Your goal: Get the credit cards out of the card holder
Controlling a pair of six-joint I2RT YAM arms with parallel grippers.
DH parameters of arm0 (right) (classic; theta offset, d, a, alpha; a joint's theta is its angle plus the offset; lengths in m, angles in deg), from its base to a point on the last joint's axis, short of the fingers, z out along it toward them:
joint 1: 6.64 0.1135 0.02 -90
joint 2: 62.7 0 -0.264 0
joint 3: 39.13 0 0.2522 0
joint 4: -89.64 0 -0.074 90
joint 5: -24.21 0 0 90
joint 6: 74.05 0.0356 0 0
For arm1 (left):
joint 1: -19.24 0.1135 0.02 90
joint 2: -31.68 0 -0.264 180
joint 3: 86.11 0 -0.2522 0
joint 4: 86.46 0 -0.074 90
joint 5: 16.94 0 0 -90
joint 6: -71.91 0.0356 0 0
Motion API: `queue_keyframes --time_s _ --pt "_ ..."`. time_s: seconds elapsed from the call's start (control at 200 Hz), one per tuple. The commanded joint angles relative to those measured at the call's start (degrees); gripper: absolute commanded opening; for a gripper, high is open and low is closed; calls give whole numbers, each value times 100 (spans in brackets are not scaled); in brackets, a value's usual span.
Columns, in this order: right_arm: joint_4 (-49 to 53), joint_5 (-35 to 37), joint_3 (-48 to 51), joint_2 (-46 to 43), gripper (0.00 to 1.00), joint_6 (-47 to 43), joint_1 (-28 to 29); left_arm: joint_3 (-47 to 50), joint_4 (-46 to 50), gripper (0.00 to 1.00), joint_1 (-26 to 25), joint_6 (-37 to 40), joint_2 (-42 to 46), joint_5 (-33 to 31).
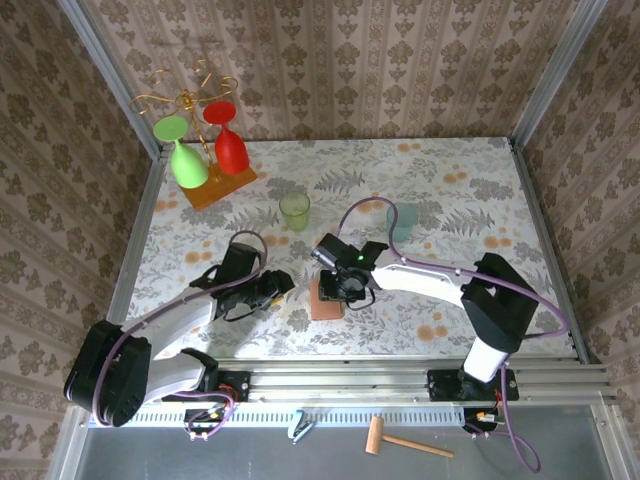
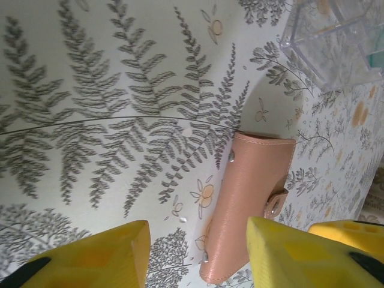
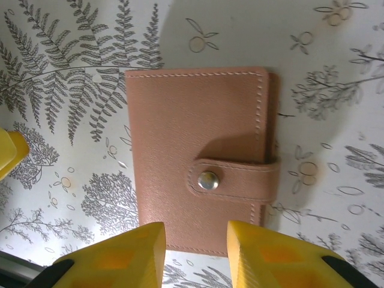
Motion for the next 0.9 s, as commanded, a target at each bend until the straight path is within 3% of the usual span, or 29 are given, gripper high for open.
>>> queue_keyframes --time_s 0.0,0.26,0.895 --pt "356 283 -328 239 32 119 67 119 -61 47 122 170 124 227" --pt "848 533 -725 560 32 1 62 269 -214 47 197 181 134 294" --pt "825 439 -1010 1160 31 -169 60 538 -223 48 248 137 372 276"
